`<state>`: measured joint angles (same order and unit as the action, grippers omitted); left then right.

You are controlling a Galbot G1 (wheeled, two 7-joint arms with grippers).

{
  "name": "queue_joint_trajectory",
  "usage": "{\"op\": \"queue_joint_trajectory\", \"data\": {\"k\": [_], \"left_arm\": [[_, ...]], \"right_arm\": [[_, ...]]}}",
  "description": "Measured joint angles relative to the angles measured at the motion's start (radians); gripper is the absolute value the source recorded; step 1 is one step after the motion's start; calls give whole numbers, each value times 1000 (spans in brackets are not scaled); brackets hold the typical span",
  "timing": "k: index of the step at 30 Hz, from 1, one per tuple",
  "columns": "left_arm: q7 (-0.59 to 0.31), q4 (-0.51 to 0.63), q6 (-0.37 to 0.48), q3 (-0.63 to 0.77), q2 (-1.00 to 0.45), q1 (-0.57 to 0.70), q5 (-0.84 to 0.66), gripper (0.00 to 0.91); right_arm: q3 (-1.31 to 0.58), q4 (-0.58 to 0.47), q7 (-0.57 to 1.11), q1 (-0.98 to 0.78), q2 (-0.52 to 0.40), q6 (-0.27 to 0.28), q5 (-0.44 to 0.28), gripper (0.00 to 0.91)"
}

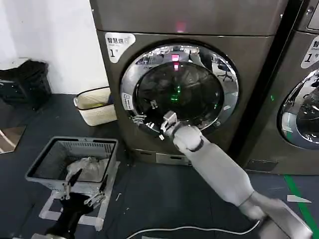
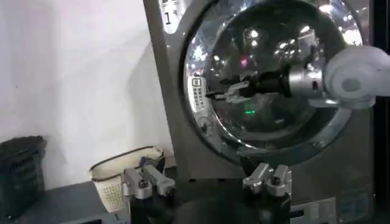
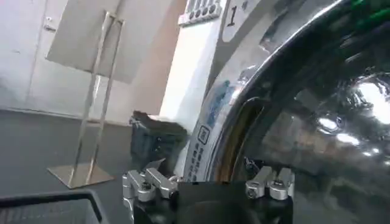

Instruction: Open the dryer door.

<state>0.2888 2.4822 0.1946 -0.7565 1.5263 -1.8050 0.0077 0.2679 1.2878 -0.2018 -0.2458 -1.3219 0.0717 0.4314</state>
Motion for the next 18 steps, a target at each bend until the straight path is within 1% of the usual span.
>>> {"op": "queue_joint_trajectory", "data": {"k": [11, 18], "left_arm": [[0, 15, 0, 1, 3, -9, 0, 907], [1, 24, -1, 2, 3, -17, -1, 907]], "right_arm": [[16, -89, -21, 39, -55, -12, -3, 907], [18, -145, -57, 62, -83, -31, -5, 907]]}}
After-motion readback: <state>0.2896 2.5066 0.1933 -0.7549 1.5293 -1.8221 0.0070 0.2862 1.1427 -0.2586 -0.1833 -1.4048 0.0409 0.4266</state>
